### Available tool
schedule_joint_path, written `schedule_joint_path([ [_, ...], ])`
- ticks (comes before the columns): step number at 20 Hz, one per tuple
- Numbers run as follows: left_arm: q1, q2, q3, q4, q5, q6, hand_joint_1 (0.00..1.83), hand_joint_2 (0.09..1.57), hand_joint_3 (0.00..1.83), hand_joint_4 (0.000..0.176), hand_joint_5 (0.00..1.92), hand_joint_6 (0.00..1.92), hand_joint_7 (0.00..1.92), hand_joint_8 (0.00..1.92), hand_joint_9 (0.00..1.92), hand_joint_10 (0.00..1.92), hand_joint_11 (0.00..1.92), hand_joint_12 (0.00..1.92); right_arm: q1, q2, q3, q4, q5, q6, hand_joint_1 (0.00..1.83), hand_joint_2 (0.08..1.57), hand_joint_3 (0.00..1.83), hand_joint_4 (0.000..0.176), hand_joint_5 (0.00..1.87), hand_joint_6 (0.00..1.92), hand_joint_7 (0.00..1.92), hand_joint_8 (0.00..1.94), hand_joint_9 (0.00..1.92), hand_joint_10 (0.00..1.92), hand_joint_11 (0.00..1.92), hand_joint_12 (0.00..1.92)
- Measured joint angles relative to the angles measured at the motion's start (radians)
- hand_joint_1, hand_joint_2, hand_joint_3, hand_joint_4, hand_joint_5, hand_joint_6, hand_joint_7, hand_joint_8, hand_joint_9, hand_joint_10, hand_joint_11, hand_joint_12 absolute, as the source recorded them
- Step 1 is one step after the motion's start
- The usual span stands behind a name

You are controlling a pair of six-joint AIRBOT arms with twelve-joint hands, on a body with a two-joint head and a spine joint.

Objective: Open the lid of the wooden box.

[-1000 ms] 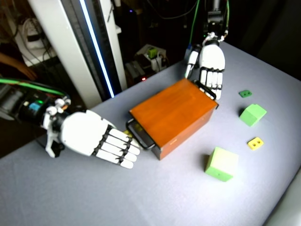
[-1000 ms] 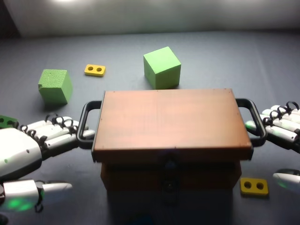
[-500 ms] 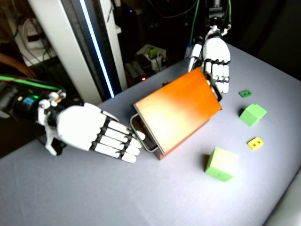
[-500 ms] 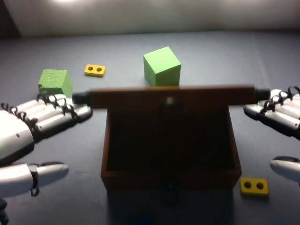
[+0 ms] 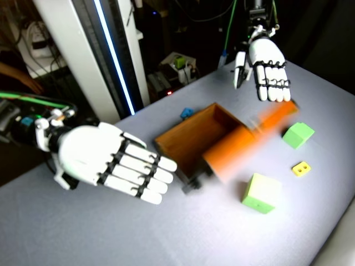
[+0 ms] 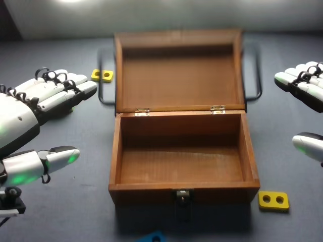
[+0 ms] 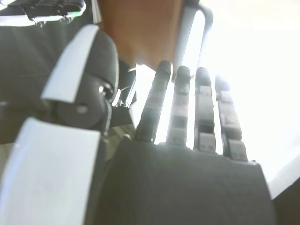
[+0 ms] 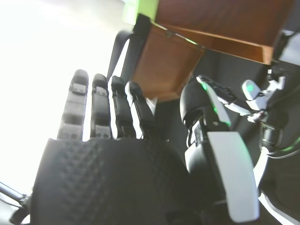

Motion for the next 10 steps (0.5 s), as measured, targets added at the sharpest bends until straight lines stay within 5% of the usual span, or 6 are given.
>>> schedule_joint_path([
  [3,0.000,-0.006,0.001,-0.044,-0.033,0.009,0.39,1.42,0.01,0.000,0.00,0.00,0.00,0.00,0.00,0.00,0.00,0.00,-0.002,0.000,-0.003,0.031,0.041,-0.002,0.44,1.46,0.00,0.000,0.00,0.00,0.00,0.00,0.00,0.00,0.00,0.00],
  [5,0.000,-0.006,0.001,-0.059,-0.064,0.013,0.48,1.41,0.00,0.000,0.00,0.00,0.00,0.00,0.00,0.00,0.00,0.00,-0.018,0.000,-0.011,0.058,0.079,-0.004,0.51,1.47,0.00,0.000,0.00,0.00,0.00,0.00,0.00,0.00,0.00,0.00],
  [7,0.004,-0.006,0.001,-0.066,-0.092,0.024,0.49,1.42,0.00,0.000,0.00,0.00,0.00,0.00,0.00,0.00,0.00,0.00,-0.027,0.003,-0.021,0.066,0.104,-0.004,0.43,1.48,0.01,0.000,0.00,0.00,0.00,0.00,0.00,0.00,0.00,0.00],
  [8,0.008,-0.006,-0.002,-0.074,-0.106,0.030,0.50,1.42,0.00,0.016,0.00,0.00,0.00,0.00,0.00,0.00,0.00,0.00,-0.027,0.005,-0.026,0.067,0.116,-0.004,0.32,1.48,0.01,0.003,0.00,0.00,0.00,0.00,0.00,0.00,0.00,0.00],
  [10,0.008,-0.006,-0.003,-0.095,-0.145,0.037,0.46,1.43,0.00,0.040,0.00,0.00,0.00,0.00,0.00,0.00,0.00,0.00,-0.047,0.031,-0.040,0.056,0.165,-0.006,0.26,1.44,0.00,0.045,0.00,0.00,0.00,0.00,0.00,0.00,0.00,0.00],
])
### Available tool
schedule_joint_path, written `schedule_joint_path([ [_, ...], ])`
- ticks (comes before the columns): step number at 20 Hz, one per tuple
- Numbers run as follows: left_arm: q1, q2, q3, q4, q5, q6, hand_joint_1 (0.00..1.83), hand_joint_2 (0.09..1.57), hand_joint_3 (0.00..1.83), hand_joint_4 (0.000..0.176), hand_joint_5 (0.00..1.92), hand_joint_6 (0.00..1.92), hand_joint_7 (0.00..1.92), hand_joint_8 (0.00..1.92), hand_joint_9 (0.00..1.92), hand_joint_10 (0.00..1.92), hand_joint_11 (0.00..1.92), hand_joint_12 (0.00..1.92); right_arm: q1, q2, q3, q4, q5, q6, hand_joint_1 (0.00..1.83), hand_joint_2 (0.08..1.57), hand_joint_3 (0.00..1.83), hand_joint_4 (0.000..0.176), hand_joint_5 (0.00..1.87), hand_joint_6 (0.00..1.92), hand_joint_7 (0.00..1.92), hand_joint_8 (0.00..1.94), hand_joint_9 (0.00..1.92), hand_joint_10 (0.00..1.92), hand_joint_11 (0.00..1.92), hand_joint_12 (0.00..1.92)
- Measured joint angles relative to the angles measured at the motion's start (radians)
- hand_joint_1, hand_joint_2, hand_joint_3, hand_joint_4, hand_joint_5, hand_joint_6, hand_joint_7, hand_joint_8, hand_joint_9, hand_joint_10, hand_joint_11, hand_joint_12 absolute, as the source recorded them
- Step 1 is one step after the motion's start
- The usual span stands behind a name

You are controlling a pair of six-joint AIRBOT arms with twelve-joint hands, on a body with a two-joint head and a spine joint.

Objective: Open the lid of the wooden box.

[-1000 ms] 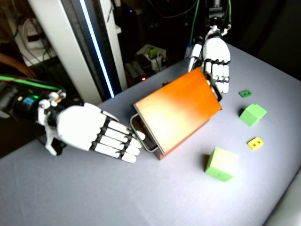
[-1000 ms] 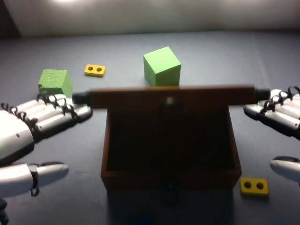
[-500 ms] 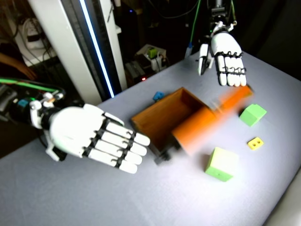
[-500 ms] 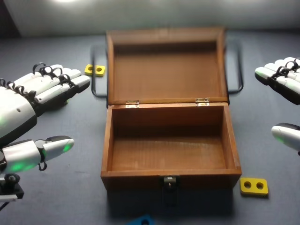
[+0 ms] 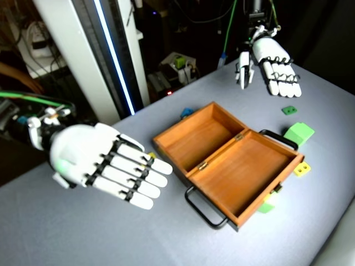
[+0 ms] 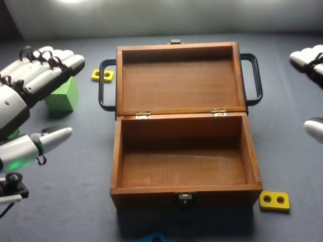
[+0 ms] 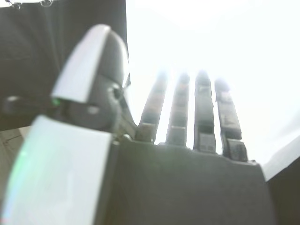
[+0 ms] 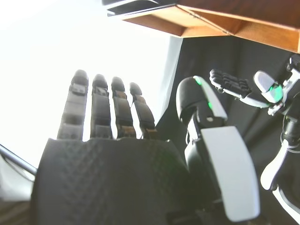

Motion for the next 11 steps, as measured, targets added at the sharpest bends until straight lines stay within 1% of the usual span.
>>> schedule_joint_path([
  [1,0.001,0.000,0.000,-0.007,-0.008,0.005,0.40,1.44,0.01,0.028,0.00,0.00,0.00,0.00,0.00,0.00,0.00,0.00,-0.005,0.004,-0.001,0.001,0.011,0.000,0.24,1.44,0.00,0.071,0.00,0.00,0.00,0.00,0.00,0.00,0.00,0.00],
  [2,0.003,0.000,0.000,-0.022,-0.024,0.011,0.41,1.43,0.00,0.005,0.00,0.00,0.00,0.00,0.00,0.00,0.00,0.00,-0.006,0.014,-0.007,0.006,0.027,-0.003,0.25,1.47,0.00,0.032,0.00,0.00,0.00,0.00,0.00,0.00,0.00,0.00],
  [3,0.004,0.000,0.000,-0.026,-0.036,0.014,0.36,1.43,0.00,0.003,0.00,0.00,0.00,0.00,0.00,0.00,0.00,0.00,-0.006,0.021,-0.011,0.009,0.039,-0.008,0.26,1.47,0.01,0.029,0.00,0.00,0.00,0.00,0.00,0.00,0.00,0.00],
  [4,0.004,0.000,0.000,-0.027,-0.045,0.017,0.32,1.42,0.00,0.000,0.00,0.00,0.00,0.00,0.00,0.00,0.00,0.00,-0.006,0.026,-0.012,0.009,0.052,-0.013,0.22,1.46,0.00,0.017,0.00,0.00,0.00,0.00,0.00,0.00,0.00,0.00],
  [5,0.004,0.000,-0.002,-0.029,-0.055,0.018,0.32,1.41,0.00,0.000,0.00,0.00,0.00,0.00,0.00,0.00,0.00,0.00,-0.006,0.030,-0.014,0.008,0.068,-0.014,0.18,1.44,0.00,0.024,0.00,0.00,0.00,0.00,0.00,0.00,0.00,0.00],
  [6,0.004,0.000,-0.004,-0.035,-0.067,0.022,0.30,1.42,0.00,0.000,0.00,0.00,0.00,0.00,0.00,0.00,0.00,0.00,-0.006,0.033,-0.018,0.008,0.086,-0.014,0.17,1.43,0.00,0.023,0.00,0.00,0.00,0.00,0.00,0.00,0.00,0.00],
  [7,0.004,-0.004,-0.005,-0.050,-0.085,0.024,0.26,1.42,0.00,0.034,0.00,0.00,0.00,0.00,0.00,0.00,0.00,0.00,-0.006,0.035,-0.019,0.003,0.101,-0.014,0.16,1.43,0.00,0.061,0.00,0.00,0.00,0.00,0.00,0.00,0.00,0.00],
  [8,0.004,-0.006,-0.006,-0.060,-0.100,0.025,0.18,1.43,0.01,0.039,0.00,0.00,0.00,0.00,0.00,0.00,0.00,0.00,-0.006,0.040,-0.022,-0.004,0.109,-0.016,0.12,1.42,0.00,0.088,0.00,0.00,0.00,0.00,0.00,0.00,0.00,0.00],
  [9,0.004,-0.006,-0.006,-0.065,-0.115,0.027,0.16,1.45,0.01,0.037,0.00,0.00,0.00,0.00,0.00,0.00,0.00,0.00,-0.007,0.048,-0.024,-0.013,0.119,-0.019,0.10,1.40,0.00,0.094,0.00,0.00,0.00,0.00,0.00,0.00,0.00,0.00],
  [10,0.004,-0.006,-0.006,-0.067,-0.125,0.027,0.16,1.45,0.02,0.041,0.00,0.00,0.00,0.00,0.00,0.00,0.00,0.00,-0.011,0.054,-0.025,-0.016,0.127,-0.020,0.14,1.42,0.00,0.077,0.00,0.00,0.00,0.00,0.00,0.00,0.00,0.00],
  [11,0.004,-0.006,-0.006,-0.067,-0.148,0.028,0.19,1.46,0.01,0.066,0.00,0.00,0.00,0.00,0.00,0.00,0.00,0.00,-0.011,0.064,-0.029,-0.016,0.143,-0.025,0.18,1.43,0.00,0.053,0.00,0.00,0.00,0.00,0.00,0.00,0.00,0.00],
])
